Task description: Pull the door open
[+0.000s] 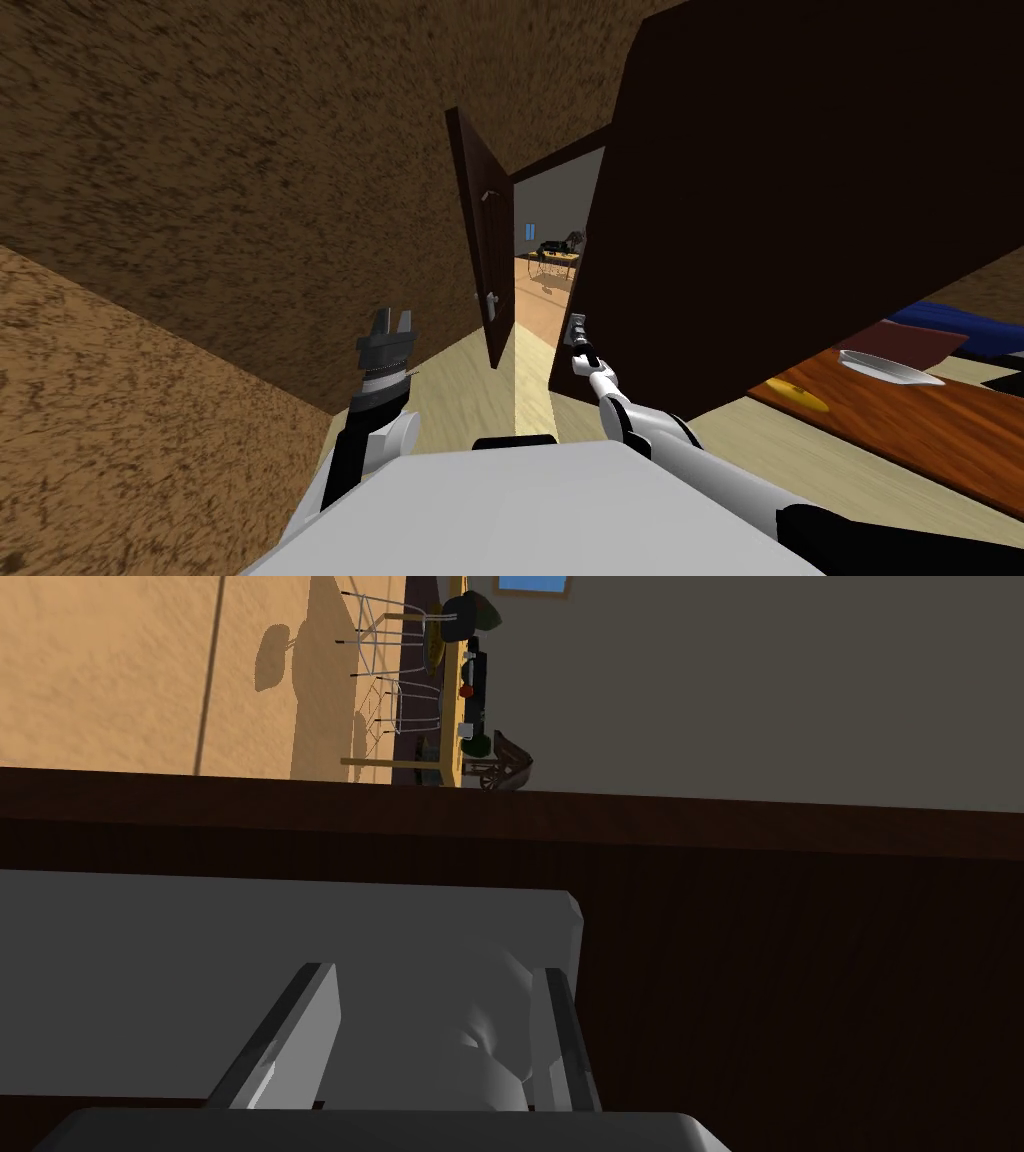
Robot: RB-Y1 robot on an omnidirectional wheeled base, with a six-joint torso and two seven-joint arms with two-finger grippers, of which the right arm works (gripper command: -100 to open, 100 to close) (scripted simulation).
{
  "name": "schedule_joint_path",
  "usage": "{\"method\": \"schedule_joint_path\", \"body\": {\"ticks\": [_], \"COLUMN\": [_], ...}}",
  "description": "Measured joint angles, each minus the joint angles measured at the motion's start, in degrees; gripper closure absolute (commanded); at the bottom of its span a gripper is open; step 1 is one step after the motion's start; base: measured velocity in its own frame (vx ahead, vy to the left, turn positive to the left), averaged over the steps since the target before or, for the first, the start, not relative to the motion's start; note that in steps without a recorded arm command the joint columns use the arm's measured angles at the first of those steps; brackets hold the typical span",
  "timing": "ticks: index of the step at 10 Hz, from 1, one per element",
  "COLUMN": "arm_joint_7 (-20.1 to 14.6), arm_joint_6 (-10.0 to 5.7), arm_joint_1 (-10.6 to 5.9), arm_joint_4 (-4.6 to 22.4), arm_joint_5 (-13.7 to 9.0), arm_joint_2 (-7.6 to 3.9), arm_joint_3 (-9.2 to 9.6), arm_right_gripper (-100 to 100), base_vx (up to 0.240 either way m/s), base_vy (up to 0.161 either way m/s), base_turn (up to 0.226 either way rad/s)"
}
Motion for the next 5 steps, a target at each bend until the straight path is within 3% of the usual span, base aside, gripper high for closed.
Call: {"method": "schedule_joint_path", "body": {"ticks": [5], "arm_joint_7": [-1.6], "arm_joint_6": [-0.14], "arm_joint_1": [0.01], "arm_joint_4": [0.1], "arm_joint_5": [0.6], "arm_joint_2": [-0.12], "arm_joint_3": [2.16], "arm_right_gripper": [100], "base_vx": [-0.199], "base_vy": [-0.055], "base_turn": [0.097]}}
